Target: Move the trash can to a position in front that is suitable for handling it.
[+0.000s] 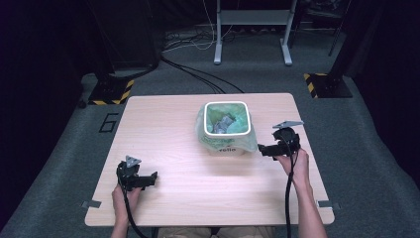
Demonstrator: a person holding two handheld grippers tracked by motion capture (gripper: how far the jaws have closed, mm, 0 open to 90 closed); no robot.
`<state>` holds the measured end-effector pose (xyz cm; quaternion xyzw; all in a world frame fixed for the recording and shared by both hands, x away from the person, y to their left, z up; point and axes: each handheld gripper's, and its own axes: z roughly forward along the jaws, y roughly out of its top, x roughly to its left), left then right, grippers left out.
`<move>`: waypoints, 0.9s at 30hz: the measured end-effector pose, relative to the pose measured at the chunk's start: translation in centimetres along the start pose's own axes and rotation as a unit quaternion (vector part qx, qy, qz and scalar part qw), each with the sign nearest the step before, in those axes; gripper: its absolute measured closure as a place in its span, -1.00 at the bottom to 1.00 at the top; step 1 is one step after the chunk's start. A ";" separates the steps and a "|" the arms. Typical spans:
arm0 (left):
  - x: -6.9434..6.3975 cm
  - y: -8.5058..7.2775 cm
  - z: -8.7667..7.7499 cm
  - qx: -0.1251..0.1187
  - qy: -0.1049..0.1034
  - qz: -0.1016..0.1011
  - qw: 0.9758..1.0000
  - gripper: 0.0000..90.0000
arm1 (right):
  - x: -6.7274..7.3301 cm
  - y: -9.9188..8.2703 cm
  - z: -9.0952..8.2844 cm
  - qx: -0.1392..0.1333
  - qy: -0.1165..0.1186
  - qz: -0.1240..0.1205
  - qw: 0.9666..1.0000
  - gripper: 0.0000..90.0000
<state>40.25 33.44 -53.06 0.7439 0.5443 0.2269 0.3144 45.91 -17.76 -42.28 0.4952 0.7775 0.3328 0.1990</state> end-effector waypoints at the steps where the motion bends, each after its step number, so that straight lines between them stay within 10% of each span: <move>1: 0.0 0.0 0.0 0.000 0.000 0.000 1.000 -0.98 | 0.0 0.1 0.0 -0.002 0.000 -0.001 1.000 -0.89; 27: 0.0 0.0 0.0 0.000 0.000 0.000 1.000 -0.98 | 0.0 6.7 0.8 -0.029 0.048 0.010 0.998 -0.64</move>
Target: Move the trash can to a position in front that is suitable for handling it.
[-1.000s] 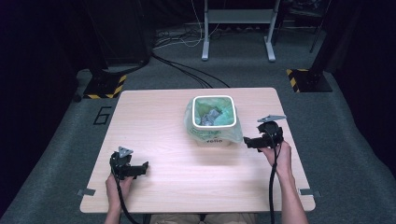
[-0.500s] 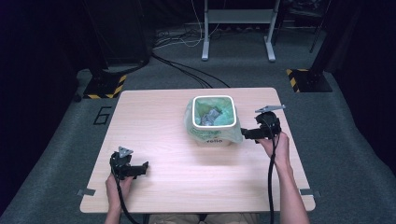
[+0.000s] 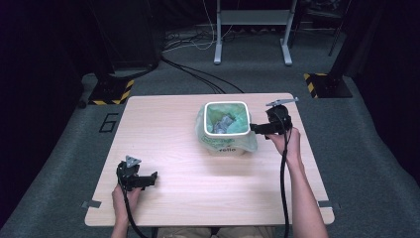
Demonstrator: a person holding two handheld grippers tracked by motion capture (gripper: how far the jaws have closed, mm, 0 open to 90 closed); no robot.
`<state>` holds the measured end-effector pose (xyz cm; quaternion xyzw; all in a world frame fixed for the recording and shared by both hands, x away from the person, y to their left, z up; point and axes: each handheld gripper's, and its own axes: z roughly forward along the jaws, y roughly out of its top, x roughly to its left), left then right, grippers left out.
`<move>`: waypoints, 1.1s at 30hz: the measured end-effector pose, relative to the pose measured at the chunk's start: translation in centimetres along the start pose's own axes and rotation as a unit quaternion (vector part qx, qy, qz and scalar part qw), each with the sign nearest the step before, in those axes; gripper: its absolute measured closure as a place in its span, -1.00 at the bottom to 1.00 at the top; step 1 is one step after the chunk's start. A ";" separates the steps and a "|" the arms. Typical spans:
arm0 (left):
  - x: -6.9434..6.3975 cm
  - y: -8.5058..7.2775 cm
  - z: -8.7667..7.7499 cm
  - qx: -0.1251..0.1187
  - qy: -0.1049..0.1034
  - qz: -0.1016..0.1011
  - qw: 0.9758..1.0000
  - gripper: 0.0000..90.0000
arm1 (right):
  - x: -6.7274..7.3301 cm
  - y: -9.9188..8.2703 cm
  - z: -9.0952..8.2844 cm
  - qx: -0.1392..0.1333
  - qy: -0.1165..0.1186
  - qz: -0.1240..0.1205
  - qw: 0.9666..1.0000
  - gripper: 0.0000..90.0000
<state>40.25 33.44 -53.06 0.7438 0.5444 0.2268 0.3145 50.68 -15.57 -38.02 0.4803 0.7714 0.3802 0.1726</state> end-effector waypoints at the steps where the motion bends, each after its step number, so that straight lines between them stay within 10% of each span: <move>1: 0.0 0.0 0.0 0.000 0.000 0.000 1.000 -0.98 | 0.0 0.3 0.3 0.004 0.004 0.001 1.000 -0.63; 18: 0.0 0.0 0.0 0.000 0.000 0.000 1.000 -0.98 | 0.2 1.4 4.9 0.048 0.055 0.025 0.997 0.13; 33: 0.0 0.0 0.0 0.000 0.000 0.001 1.000 -0.98 | 2.1 0.8 4.3 0.054 0.021 0.028 0.998 0.20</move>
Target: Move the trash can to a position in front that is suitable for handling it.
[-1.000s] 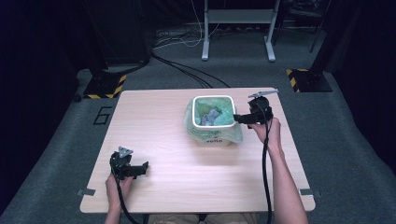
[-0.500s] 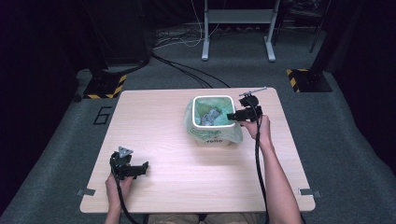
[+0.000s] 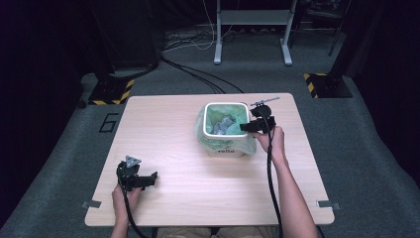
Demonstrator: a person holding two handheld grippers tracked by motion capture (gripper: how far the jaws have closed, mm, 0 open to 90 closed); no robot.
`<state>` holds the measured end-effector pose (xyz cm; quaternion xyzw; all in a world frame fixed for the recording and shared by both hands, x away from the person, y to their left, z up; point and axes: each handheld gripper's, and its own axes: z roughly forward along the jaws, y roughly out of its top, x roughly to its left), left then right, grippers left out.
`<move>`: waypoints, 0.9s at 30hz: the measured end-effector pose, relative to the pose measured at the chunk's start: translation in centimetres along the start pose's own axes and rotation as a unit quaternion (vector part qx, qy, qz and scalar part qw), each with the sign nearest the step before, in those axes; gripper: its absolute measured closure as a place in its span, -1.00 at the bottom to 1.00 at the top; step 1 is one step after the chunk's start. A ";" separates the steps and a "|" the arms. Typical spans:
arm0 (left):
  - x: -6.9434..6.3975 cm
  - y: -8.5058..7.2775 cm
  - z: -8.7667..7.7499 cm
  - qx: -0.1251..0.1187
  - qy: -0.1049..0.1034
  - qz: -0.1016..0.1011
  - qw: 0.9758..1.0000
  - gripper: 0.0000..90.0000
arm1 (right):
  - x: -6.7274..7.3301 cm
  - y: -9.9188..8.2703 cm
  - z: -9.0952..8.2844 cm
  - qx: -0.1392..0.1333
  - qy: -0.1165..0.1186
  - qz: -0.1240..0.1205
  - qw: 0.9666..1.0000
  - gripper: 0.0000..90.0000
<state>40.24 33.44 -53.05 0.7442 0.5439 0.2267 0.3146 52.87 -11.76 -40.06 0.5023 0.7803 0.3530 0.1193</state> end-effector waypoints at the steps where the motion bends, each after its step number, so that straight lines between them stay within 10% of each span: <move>1: 0.0 0.0 0.0 0.000 0.000 0.000 1.000 -0.98 | 0.0 0.0 0.0 -0.001 0.000 0.000 1.000 0.20; 27: 0.0 0.0 0.0 0.000 0.000 0.000 1.000 -0.98 | 1.4 -1.5 -0.5 -0.016 0.019 0.013 1.000 0.20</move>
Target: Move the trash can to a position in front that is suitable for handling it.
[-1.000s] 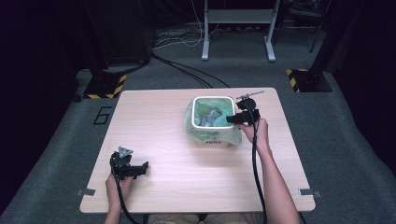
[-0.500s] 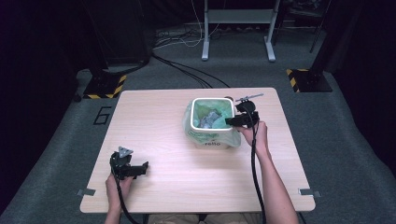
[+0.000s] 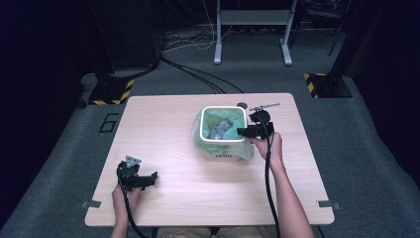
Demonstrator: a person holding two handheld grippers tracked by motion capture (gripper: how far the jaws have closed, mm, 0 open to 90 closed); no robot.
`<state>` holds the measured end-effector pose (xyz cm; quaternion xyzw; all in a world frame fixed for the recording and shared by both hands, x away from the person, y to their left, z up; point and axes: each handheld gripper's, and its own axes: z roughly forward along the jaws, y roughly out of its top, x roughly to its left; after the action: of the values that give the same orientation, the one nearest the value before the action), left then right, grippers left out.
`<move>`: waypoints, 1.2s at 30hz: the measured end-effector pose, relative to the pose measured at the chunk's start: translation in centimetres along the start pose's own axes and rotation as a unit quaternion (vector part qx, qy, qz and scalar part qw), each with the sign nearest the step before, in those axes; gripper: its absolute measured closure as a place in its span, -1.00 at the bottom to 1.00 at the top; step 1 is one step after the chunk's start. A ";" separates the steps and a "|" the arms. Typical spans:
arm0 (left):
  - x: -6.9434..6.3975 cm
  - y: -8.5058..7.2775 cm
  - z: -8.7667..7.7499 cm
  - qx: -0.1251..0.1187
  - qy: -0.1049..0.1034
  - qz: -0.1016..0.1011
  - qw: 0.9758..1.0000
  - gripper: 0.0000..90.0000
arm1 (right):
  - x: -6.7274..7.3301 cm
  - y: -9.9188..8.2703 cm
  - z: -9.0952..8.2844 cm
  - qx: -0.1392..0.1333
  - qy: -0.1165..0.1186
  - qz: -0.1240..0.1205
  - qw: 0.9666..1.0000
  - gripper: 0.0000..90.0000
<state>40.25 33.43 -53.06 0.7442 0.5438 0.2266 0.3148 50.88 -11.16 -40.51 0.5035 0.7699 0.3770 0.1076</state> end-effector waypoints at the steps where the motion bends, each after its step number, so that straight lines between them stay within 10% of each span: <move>1: 0.0 0.0 0.0 0.000 0.000 0.000 1.000 -0.98 | 0.1 -0.1 0.0 -0.001 0.000 0.001 1.000 0.20; 36: 0.0 0.0 0.0 0.000 0.000 0.000 1.000 -0.98 | 5.0 -2.5 0.3 -0.022 0.005 0.018 1.000 0.20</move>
<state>40.24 33.43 -53.06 0.7443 0.5437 0.2267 0.3147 47.01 -7.26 -41.35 0.5129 0.7526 0.3986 0.1082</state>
